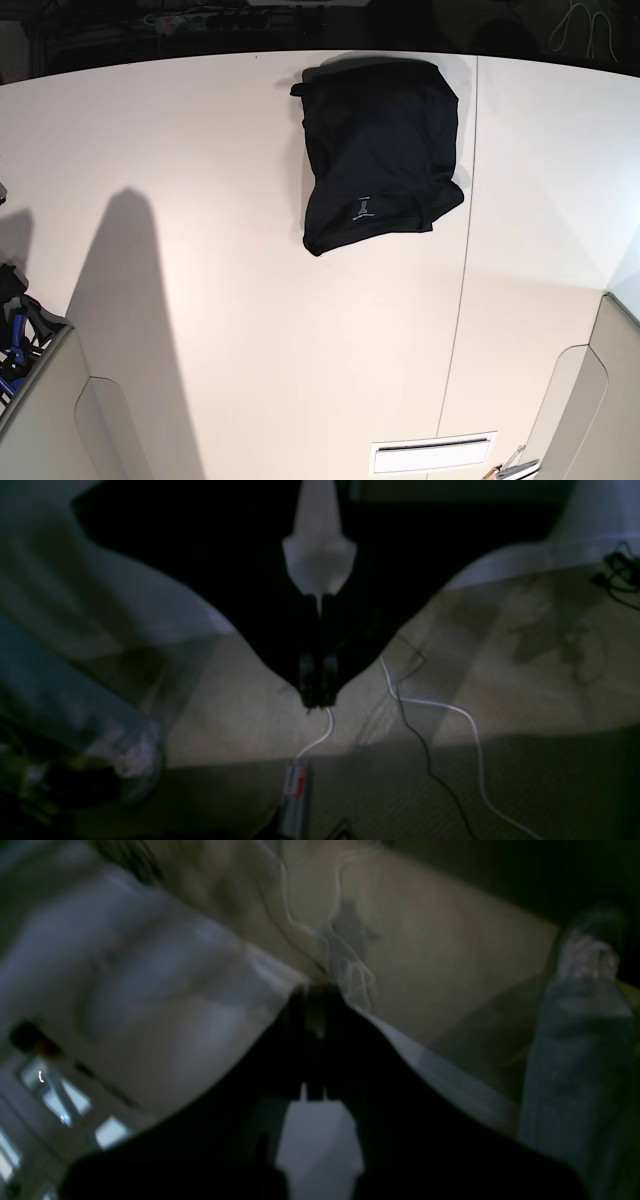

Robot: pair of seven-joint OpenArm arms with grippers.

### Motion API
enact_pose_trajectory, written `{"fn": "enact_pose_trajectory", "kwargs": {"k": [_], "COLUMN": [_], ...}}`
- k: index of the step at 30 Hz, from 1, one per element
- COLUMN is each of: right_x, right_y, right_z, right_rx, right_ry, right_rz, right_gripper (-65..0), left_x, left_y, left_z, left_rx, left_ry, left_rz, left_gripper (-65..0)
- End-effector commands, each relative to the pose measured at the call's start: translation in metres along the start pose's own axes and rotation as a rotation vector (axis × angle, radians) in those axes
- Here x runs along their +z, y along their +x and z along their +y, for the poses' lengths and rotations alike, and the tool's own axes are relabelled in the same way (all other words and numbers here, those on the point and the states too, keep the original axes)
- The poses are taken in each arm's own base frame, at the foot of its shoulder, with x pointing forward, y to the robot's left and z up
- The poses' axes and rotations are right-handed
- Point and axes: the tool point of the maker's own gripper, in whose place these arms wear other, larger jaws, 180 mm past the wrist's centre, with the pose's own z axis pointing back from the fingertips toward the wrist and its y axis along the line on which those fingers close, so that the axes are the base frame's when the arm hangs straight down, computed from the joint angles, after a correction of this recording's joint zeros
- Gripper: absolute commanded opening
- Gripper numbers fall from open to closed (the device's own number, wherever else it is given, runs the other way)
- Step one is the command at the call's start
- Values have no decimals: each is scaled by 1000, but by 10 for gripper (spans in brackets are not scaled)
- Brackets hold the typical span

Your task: Fold the T-shirt properly

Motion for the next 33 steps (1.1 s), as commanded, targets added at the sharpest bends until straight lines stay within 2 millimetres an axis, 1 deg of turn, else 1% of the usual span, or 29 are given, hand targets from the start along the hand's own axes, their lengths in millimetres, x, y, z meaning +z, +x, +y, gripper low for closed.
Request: {"fn": "enact_pose_trajectory", "kwargs": {"k": [1,5,7,10,12,16,20,22,24,28,30,33], "right_x": [0,-14,-18,-22,-25,-33,-47,-53,-58,-63,-62,-60], "right_y": [1,10,16,25,32,44,45,46,48,49,51,52], "right_z": [-4,-9,-16,-29,-33,-39,-41,-42,-42,-39,-39,-44], "right_rx": [7,30,49,92,102,127,123,111,94,80,86,110], "right_ry": [-1,8,-5,-41,-47,-60,-74,-78,-79,-70,-73,-97], "right_rz": [10,47,58,68,55,23,32,45,51,53,52,64], "right_gripper": [-650,-650,-650,-650,-650,-650,-650,-650,-650,-650,-650,-650], "left_x": [-2,-30,-43,-61,-70,-87,-104,-111,-115,-118,-118,-118], "left_y": [-8,-12,-11,-11,-8,8,21,30,47,71,80,83], "left_z": [3,1,0,-9,-12,-24,-42,-47,-49,-50,-49,-47], "left_rx": [-6,-13,-20,-42,-63,-93,-91,-138,-180,-170,-171,-174], "left_ry": [4,27,33,11,0,-21,-44,-45,-43,-41,-39,-34], "left_rz": [15,30,43,84,107,89,96,101,94,120,113,111], "left_gripper": [-650,-650,-650,-650,-650,-650,-650,-650,-650,-650,-650,-650]}}
